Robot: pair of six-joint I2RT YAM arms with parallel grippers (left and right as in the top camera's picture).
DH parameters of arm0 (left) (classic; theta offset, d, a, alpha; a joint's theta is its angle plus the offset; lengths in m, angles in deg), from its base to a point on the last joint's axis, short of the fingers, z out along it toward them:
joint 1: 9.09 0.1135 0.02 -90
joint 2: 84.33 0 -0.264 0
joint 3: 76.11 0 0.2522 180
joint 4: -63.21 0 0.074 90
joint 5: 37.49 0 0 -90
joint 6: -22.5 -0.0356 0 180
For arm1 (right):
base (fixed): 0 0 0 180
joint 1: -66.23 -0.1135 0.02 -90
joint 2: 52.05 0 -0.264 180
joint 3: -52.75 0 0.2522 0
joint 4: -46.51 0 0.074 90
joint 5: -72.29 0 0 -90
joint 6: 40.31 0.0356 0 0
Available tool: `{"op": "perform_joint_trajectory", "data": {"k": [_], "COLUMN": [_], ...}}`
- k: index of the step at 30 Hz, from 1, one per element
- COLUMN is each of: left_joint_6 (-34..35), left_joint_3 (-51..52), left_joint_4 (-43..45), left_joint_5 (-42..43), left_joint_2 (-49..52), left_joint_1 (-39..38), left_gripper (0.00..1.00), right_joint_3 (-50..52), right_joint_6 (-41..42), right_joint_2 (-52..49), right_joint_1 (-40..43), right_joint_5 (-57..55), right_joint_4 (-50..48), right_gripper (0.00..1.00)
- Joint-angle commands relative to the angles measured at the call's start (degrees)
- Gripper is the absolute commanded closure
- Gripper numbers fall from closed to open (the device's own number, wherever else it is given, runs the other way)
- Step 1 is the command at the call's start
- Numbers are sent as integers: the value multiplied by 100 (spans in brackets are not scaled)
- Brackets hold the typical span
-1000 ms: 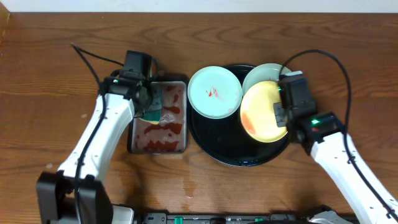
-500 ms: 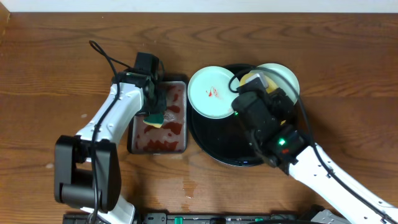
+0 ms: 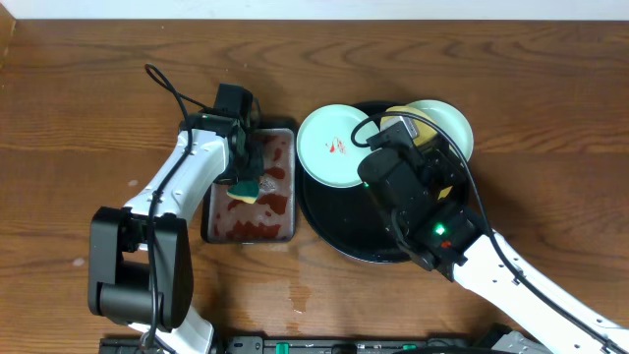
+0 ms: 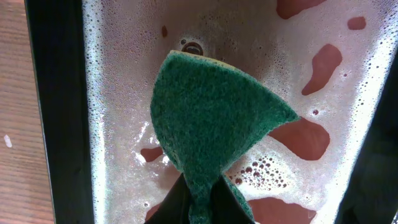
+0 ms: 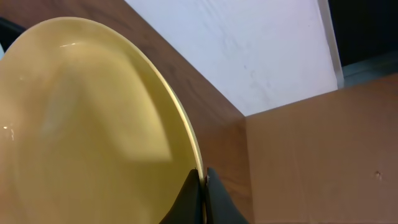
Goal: Clean dirty plates on tray and stack at the side
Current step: 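Lift the yellow plate with the right gripper and place it right of the tray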
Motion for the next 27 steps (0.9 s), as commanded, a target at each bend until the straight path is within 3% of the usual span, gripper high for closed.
{"op": "perform_joint_trajectory", "data": {"k": [1,11,14,18,22,27], "left_joint_6": [-74,-74,-74,-74,-74,-74], "left_joint_3": [35,35,35,35,35,35], "left_joint_4": [-2,-9,-31,-70,-81,-92], "left_joint_5": [-11,-11,-11,-11,-11,-11], "left_joint_2": [37,37,37,37,37,37], "left_joint_1": [22,22,22,22,22,22], "left_gripper": [92,93,93,93,93,93], "right_joint_3": [-149,-149,-149,-149,-146,-144], "right_joint_6": [-44,260,1069,2380,3735,4682], "right_joint_2": [74,74,74,72,-15,-111], "right_joint_1": [-46,101,446,1193,2258,3740], "right_joint_5": [-223,-221,-46,1252,2529,3571], "right_joint_4": [-61,-72,0,448,909,1244], "right_gripper": [99,99,99,99,99,99]}}
